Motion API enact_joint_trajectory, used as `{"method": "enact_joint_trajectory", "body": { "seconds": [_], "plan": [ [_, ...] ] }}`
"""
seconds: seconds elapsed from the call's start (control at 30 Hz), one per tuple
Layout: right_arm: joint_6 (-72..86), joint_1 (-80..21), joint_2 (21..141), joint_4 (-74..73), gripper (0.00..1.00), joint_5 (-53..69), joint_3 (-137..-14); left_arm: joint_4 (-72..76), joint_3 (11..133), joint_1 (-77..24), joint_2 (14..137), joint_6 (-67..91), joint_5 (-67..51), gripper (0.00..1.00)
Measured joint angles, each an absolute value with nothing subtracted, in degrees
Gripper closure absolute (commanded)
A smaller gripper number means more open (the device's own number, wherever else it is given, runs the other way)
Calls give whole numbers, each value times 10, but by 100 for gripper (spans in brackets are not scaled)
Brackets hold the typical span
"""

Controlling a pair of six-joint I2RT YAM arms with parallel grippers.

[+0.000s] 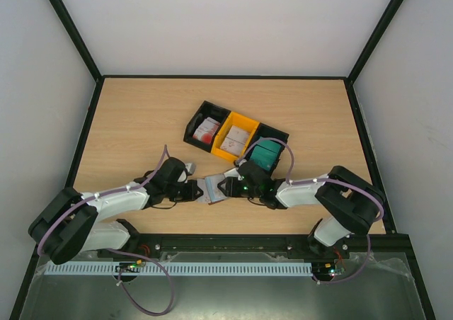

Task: Put the credit cards into the card holder
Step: Insert the credit card into the card holder.

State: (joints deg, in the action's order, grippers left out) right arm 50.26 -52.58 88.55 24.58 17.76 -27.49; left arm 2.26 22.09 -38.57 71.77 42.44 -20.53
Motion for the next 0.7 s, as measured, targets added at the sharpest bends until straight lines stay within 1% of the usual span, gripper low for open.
{"method": "enact_joint_trajectory", "body": {
  "seconds": [0.23, 0.53, 0.63, 0.7],
  "plan": [
    [441, -527, 915, 214, 57, 192, -324, 22, 221, -386, 717, 418, -206, 97],
    [409, -529, 931, 167, 57, 164, -358, 21, 221, -386, 716, 415, -204, 97],
    [406, -533, 922, 145, 53, 140, -363, 20, 221, -386, 714, 415, -201, 98],
    [405, -538, 905, 115, 50, 110, -366, 19, 221, -386, 713, 415, -198, 97]
  ]
}}
